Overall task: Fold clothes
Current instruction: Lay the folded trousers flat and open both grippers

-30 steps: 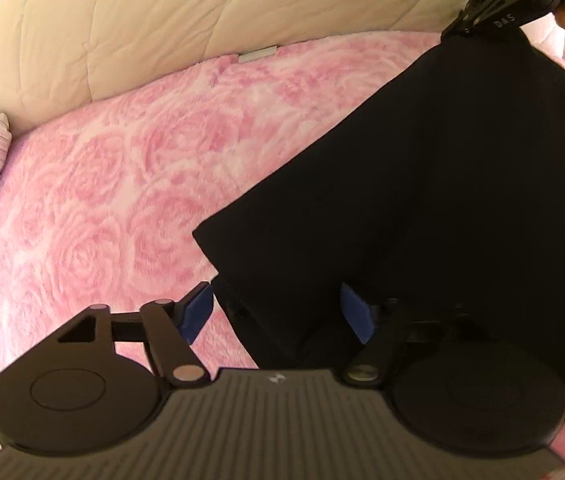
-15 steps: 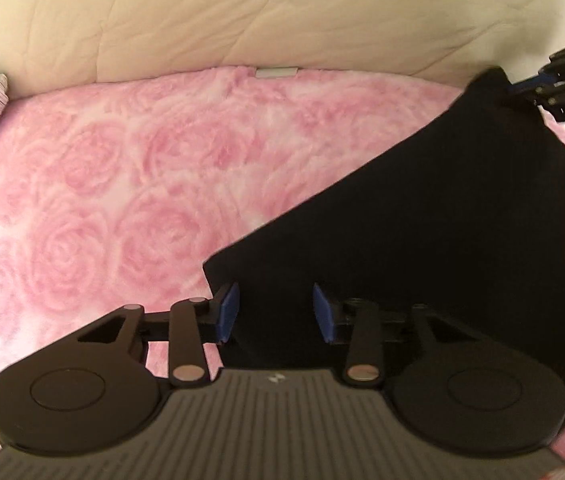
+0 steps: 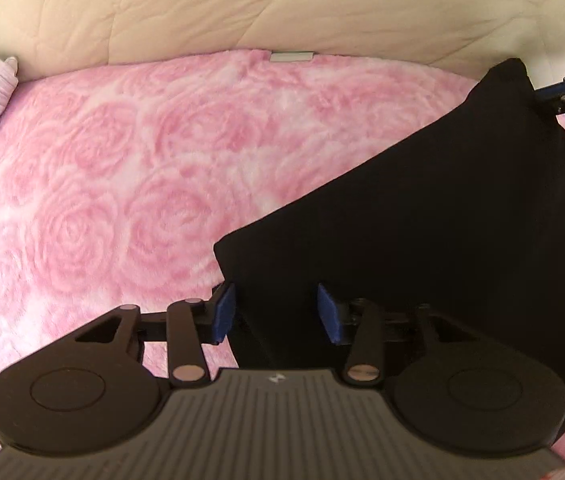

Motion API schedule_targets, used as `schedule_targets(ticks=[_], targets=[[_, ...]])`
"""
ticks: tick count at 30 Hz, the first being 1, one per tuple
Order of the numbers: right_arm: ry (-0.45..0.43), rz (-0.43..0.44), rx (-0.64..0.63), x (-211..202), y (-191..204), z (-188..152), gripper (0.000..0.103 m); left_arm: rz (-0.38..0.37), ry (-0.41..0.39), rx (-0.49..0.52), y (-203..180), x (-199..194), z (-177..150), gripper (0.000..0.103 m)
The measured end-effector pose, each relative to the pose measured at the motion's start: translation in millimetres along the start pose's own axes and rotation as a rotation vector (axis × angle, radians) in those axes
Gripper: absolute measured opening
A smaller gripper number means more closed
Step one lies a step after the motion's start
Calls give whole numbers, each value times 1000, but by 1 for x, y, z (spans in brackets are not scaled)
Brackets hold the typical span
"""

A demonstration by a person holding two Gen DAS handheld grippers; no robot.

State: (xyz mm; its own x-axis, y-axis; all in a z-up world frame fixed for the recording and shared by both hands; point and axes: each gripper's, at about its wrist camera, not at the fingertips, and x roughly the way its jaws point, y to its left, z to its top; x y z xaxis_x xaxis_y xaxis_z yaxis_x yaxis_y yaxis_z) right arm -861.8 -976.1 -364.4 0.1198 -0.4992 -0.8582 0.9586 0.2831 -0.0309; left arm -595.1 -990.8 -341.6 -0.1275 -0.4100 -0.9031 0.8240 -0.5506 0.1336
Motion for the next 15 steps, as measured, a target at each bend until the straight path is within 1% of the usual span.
schedule_targets(ticks=[1,3,5,8,12,14,15], targets=[[0,3,3,-5,-2,-1,24,7,-3,-4,0,-6,-2,42],[5,12,21,-19,-6,-6,25,21,-10,-11,-1,-21,-9,38],[15,38,40,-36,-5,-15,27,19,-16,-26,-4,-40,-20,38],[32,88,65,-62,4,-33,29,-20,-8,-45,-18,-61,-47,38],[88,155,62,-80,32,-70,30,-52,59,19,-48,-54,-91,38],[128,161,56,-81,45,-91,30,-50,53,32,-54,-49,-106,40],[148,159,54,-81,50,-102,31,-48,49,25,-54,-47,-109,43]])
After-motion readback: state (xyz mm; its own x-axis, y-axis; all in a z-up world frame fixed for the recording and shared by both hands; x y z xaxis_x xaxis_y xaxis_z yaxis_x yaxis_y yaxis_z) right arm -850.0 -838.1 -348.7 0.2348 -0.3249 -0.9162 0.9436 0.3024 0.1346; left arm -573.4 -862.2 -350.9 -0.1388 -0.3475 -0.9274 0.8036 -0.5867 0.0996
